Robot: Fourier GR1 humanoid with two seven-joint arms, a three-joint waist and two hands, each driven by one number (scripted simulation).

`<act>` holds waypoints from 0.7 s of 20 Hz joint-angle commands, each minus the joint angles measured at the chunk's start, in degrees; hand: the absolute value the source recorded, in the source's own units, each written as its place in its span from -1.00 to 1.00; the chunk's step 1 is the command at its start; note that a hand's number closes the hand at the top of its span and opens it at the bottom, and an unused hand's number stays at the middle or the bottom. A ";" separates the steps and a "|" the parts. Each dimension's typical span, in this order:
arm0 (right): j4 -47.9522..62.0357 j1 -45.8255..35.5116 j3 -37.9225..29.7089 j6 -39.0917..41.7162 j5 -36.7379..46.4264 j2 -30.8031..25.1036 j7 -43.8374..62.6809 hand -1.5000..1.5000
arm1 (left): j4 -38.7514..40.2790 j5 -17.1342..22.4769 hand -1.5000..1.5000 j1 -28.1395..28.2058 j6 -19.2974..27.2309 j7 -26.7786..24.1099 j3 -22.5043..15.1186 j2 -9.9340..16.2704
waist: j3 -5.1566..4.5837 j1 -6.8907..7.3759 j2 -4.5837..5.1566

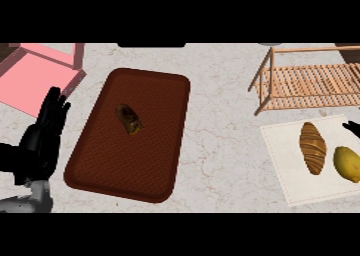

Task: Pick the lemon from the placemat and place it in the tiered shelf

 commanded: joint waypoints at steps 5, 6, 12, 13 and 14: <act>6.93 -2.62 -4.01 -0.88 4.69 3.15 -7.13 -1.00 | -1.12 -2.18 0.00 -1.90 -1.66 3.56 2.42 -1.38 | -0.01 -0.12 -0.03; 8.17 -1.95 -2.88 -3.63 5.67 5.37 -6.65 -1.00 | 2.07 1.44 0.00 -0.45 -5.80 -0.92 5.50 0.52 | -0.01 -0.08 0.00; 14.94 -7.53 -4.61 -2.32 9.16 5.92 -11.25 -1.00 | 0.07 -2.95 0.00 0.69 -3.77 0.16 3.21 -3.47 | 0.00 0.16 0.02; 18.62 -9.66 -1.75 -6.86 11.33 11.49 -8.32 -1.00 | -0.43 -4.62 0.00 -2.88 -2.16 4.24 2.18 -3.00 | 0.03 0.36 0.09; 9.72 -3.98 -4.48 -2.87 9.64 8.89 -8.91 -1.00 | 0.08 -5.19 0.00 0.30 -3.05 -0.07 2.54 -4.59 | -0.01 -0.11 -0.04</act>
